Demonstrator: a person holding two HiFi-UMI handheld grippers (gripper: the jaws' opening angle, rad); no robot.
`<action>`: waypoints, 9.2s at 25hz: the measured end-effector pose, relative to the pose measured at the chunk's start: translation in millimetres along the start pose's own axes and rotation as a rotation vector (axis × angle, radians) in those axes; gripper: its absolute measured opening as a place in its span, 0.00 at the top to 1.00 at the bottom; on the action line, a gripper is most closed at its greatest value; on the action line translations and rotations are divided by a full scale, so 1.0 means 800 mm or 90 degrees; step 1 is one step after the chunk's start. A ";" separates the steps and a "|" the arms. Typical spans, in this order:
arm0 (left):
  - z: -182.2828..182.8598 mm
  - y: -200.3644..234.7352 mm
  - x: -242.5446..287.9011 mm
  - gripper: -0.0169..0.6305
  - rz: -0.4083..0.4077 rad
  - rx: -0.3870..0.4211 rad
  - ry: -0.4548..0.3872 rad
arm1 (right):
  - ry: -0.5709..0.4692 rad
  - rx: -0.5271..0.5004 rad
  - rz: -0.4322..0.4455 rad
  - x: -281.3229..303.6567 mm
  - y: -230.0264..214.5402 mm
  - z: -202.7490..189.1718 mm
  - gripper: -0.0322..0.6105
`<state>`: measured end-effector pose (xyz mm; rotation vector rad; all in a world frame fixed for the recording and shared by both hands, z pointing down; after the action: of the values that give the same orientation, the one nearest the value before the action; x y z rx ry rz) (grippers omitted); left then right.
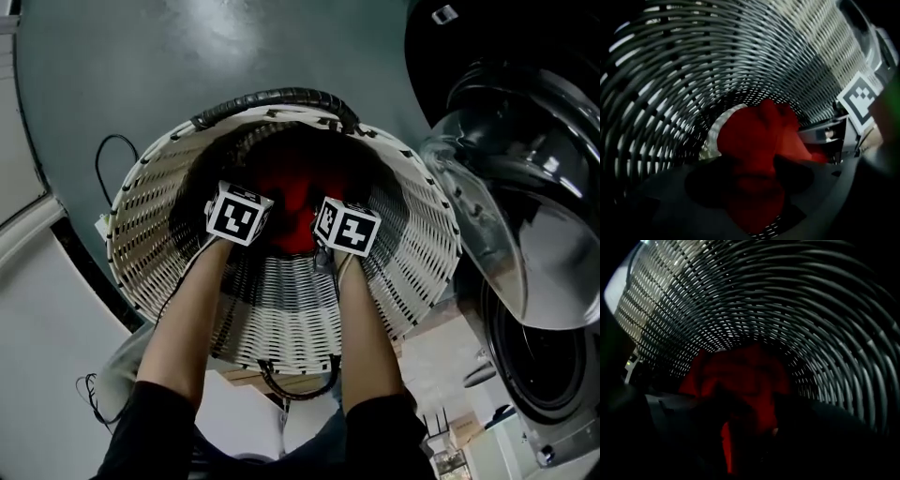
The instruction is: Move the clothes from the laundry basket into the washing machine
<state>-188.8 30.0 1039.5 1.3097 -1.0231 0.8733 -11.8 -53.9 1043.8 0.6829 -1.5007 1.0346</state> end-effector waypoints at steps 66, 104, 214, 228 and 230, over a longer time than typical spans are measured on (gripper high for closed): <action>0.058 -0.251 -0.864 0.91 -0.051 0.267 -0.467 | -0.592 0.062 0.018 -0.877 0.194 -0.052 0.94; -0.012 -0.838 -0.865 0.91 -0.210 0.634 -0.499 | -0.834 0.307 -0.175 -1.160 -0.127 -0.468 0.94; 0.143 -0.828 -0.377 0.96 -0.193 0.571 -0.480 | -0.728 0.347 -0.216 -0.755 -0.371 -0.328 0.94; 0.159 -0.712 -0.696 0.96 -0.099 0.473 -0.610 | -0.772 0.206 -0.160 -0.967 -0.197 -0.230 0.94; 0.160 -0.687 -0.735 0.96 -0.075 0.447 -0.631 | -0.778 0.169 -0.138 -0.989 -0.170 -0.207 0.94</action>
<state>119.5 -113.3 298.8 2.5065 -1.4078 0.4633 339.3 -66.0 303.3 1.8307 -2.2224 0.6221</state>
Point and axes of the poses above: the fingertips, and each gripper's own axes: x forward along the fingers, y to its left, z out of its top, the point moved 7 cm from there along -x, backward along the fingers, and after that the axes turned 13 degrees about y, right-handed, at the moved point
